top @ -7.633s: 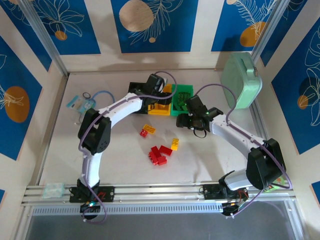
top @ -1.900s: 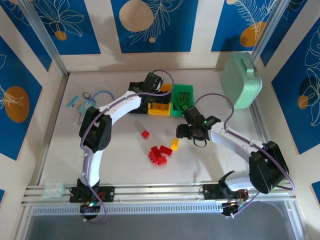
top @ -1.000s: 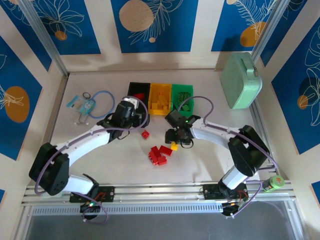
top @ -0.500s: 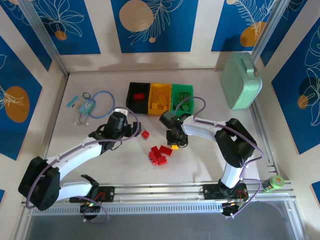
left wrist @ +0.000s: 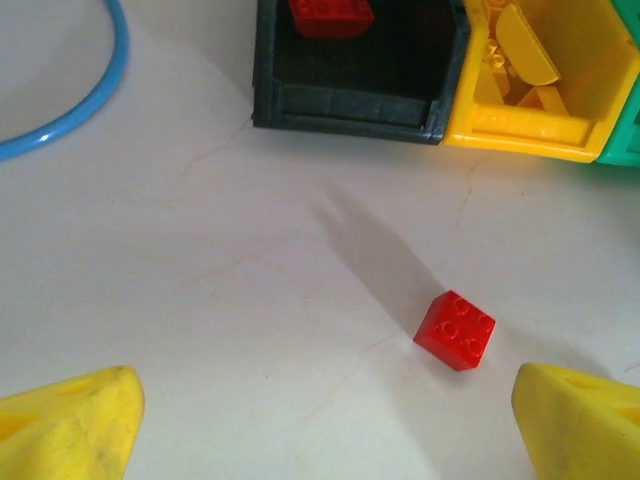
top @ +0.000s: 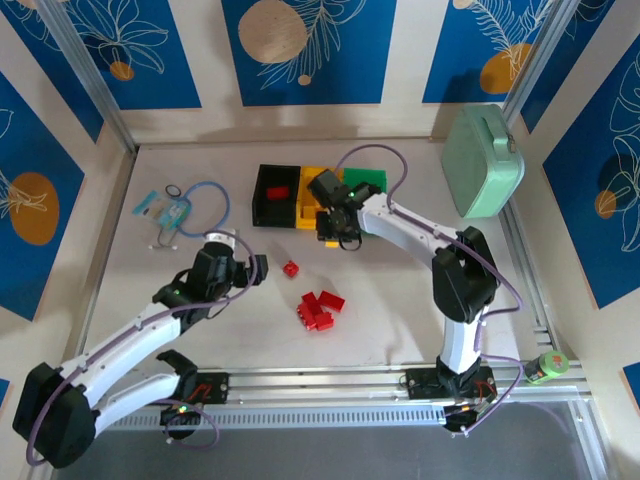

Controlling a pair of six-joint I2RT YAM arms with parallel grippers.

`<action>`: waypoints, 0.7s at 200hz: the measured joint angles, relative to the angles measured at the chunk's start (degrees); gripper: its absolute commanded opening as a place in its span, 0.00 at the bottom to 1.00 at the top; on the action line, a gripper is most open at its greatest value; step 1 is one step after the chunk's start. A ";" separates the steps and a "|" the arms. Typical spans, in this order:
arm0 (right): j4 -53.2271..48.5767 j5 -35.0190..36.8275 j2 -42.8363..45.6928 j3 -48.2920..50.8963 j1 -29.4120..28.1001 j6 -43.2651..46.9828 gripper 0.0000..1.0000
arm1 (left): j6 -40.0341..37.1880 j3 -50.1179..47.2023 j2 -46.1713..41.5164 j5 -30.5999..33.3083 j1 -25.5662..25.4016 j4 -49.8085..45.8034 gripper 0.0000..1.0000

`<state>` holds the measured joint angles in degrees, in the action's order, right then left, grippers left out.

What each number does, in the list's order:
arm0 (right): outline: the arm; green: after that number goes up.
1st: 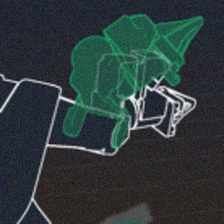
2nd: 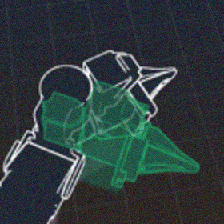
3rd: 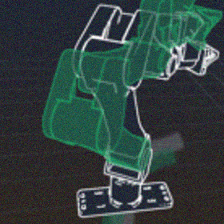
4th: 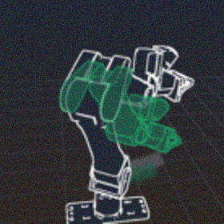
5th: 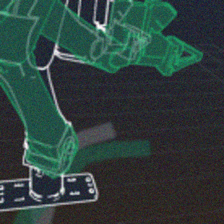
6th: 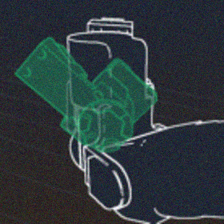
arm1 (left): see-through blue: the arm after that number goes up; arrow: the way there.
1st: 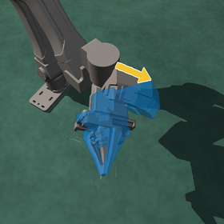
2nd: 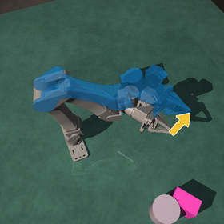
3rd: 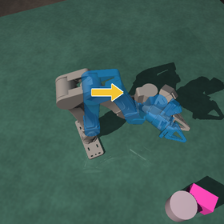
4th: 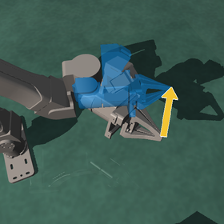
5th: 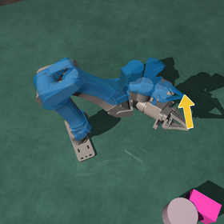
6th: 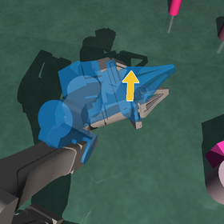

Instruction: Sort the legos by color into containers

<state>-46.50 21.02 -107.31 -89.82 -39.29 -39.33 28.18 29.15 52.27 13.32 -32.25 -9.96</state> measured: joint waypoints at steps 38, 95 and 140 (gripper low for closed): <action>-2.49 -0.61 -7.98 -12.85 3.72 3.91 0.33 | 1.84 -2.16 -6.03 -2.51 0.11 -3.87 0.93; -11.26 -2.12 -23.45 -40.35 7.63 9.25 0.73 | 3.30 -3.56 -7.69 -7.39 0.11 -5.77 0.92; -14.62 -1.55 -25.53 -44.76 7.52 11.47 0.74 | 2.99 -3.54 -2.73 -10.80 0.11 -5.49 0.92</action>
<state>-61.12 19.46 -132.84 -134.58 -31.77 -27.86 31.18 25.61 49.54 2.52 -32.14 -15.44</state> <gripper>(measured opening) 0.742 0.918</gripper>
